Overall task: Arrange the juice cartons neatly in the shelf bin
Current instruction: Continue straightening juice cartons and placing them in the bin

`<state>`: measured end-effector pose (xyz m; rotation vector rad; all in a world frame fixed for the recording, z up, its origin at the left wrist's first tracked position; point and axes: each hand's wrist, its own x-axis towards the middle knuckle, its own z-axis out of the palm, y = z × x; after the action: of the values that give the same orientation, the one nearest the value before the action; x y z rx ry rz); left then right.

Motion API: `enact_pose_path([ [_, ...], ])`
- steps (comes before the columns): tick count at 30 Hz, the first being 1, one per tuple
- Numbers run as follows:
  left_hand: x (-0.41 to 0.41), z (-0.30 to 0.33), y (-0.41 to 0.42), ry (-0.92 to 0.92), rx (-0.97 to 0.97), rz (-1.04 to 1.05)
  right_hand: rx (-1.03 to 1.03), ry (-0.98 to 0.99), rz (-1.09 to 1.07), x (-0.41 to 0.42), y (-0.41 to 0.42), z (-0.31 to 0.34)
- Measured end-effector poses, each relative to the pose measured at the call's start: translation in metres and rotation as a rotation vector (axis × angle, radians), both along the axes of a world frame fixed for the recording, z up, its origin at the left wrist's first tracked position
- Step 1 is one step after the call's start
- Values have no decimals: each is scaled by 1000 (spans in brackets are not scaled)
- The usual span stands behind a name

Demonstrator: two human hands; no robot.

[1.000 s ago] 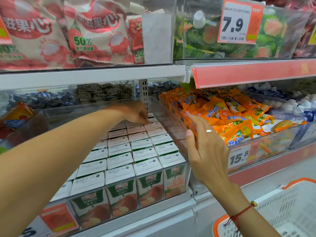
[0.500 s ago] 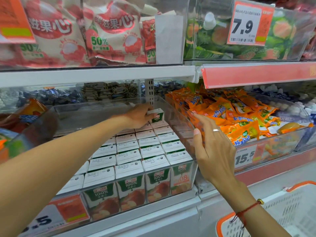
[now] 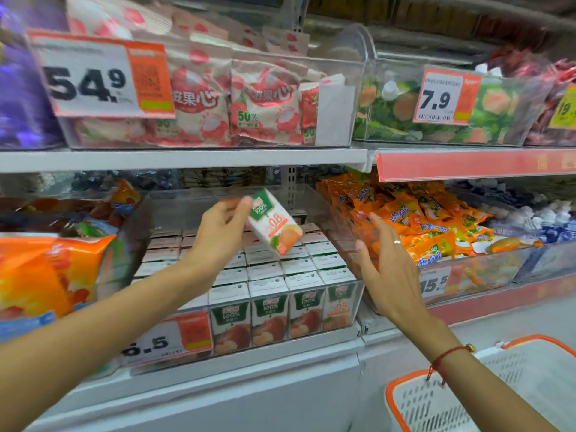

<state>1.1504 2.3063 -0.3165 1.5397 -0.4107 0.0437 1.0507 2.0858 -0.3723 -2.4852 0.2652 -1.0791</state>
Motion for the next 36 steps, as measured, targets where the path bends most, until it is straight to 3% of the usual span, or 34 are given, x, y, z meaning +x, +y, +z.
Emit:
enact_pose_path([
  [3, -42, -5, 36, 103, -56, 4, -56, 21, -21, -14, 27, 16],
  [5, -66, -9, 54, 116, -38, -30, -27, 26, 83, -24, 55, 30],
  [9, -96, -19, 77, 107, 11, -17, 497, 398, 523, -43, 123, 48],
  [11, -104, -24, 84, 131, 19, -18, 678, 503, 636, -47, 145, 43],
  [21, -109, -54, 110, 271, 161, -198, 845, 369, 584, -55, 156, 5],
  [28, -106, -58, 117, 307, 95, -253, 910, 416, 560, -55, 159, 3],
  [32, -107, -56, 119, 278, 168, -210, 914, 437, 583, -57, 166, 2],
  [36, -107, -51, 119, 270, 80, -215, 948, 437, 646, -56, 163, 8],
])
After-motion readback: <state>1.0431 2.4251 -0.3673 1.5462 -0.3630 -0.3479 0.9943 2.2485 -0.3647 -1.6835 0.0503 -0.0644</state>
